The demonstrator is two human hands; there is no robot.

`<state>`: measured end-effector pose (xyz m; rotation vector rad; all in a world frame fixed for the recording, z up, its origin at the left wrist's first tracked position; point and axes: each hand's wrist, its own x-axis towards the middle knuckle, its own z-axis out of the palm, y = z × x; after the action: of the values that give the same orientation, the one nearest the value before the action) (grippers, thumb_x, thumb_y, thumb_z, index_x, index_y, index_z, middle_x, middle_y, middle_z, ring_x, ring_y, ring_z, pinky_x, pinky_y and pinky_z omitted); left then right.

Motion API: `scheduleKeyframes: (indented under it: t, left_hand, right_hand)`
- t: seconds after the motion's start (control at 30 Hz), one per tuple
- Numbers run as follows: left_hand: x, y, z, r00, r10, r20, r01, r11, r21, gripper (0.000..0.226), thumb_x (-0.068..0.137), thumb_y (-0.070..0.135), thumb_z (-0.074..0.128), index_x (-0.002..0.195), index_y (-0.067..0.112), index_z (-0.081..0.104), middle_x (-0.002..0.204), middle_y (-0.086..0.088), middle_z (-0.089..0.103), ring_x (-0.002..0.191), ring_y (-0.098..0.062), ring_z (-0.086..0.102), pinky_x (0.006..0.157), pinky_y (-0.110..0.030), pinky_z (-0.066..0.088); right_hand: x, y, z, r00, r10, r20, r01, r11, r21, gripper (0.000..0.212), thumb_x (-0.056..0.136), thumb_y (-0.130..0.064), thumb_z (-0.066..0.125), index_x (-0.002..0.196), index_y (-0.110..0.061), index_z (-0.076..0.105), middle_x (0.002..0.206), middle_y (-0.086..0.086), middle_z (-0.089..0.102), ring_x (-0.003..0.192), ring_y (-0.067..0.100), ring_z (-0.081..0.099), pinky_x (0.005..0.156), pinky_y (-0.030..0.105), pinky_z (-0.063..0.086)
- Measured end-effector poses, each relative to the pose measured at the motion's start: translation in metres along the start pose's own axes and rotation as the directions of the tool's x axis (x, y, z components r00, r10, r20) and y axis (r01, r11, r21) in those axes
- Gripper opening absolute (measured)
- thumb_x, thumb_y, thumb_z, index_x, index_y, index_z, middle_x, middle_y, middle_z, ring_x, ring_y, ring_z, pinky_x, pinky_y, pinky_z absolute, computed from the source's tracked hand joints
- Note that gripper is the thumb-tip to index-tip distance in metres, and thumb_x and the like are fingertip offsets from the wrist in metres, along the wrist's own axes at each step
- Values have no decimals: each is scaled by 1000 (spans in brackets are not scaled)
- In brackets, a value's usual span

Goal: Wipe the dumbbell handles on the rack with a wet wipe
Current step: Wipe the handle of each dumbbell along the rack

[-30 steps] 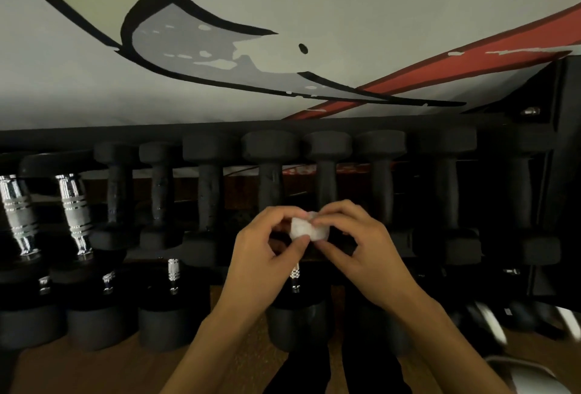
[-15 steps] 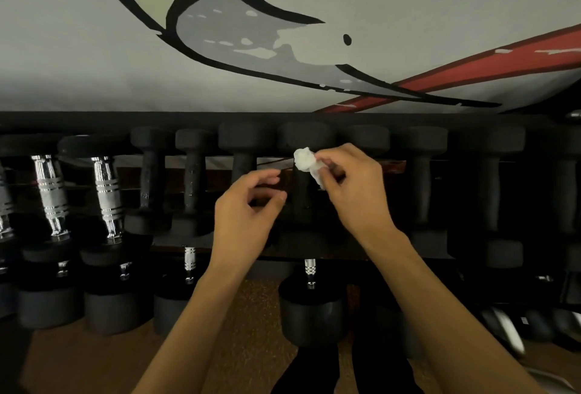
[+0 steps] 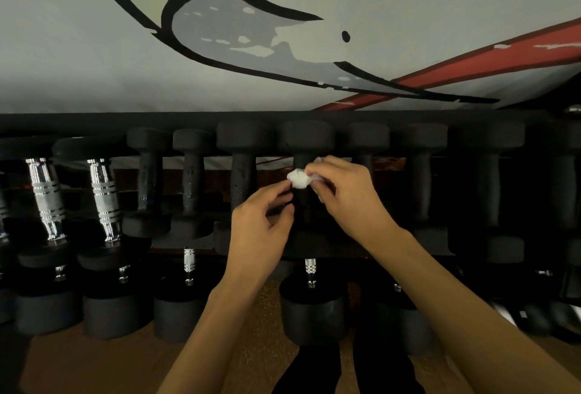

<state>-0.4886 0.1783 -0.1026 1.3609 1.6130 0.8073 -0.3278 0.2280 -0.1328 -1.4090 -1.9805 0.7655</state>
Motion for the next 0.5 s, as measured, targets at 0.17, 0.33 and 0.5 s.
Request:
scheduleKeyframes:
  t: [0.17, 0.33, 0.5]
  left_hand:
    - [-1, 1, -2, 1000, -9, 15, 9, 999, 37, 36, 89, 3, 64, 122, 17, 64, 114, 5, 67, 106, 5, 62, 84, -4, 46]
    - [-5, 3, -2, 1000, 2, 19, -4, 997, 81, 34, 88, 3, 64, 118, 18, 66, 111, 7, 68, 103, 7, 61, 80, -2, 44]
    - [-12, 2, -2, 1000, -13, 12, 12, 998, 67, 38, 88, 2, 63, 120, 24, 63, 109, 9, 67, 102, 12, 60, 78, -1, 45]
  right_hand:
    - [-32, -3, 1, 975, -26, 221, 14, 998, 57, 20, 86, 0, 65, 103, -8, 69, 96, 4, 65, 87, 12, 62, 79, 19, 49]
    - [-25, -1, -7, 976, 25, 217, -50, 993, 106, 19, 84, -3, 69, 102, -9, 73, 96, -2, 68, 86, 0, 59, 80, 7, 43]
    - [3, 0, -7, 951, 273, -148, -239, 948, 211, 10, 87, -3, 66, 91, -11, 72, 80, -1, 71, 73, 5, 65, 67, 12, 50]
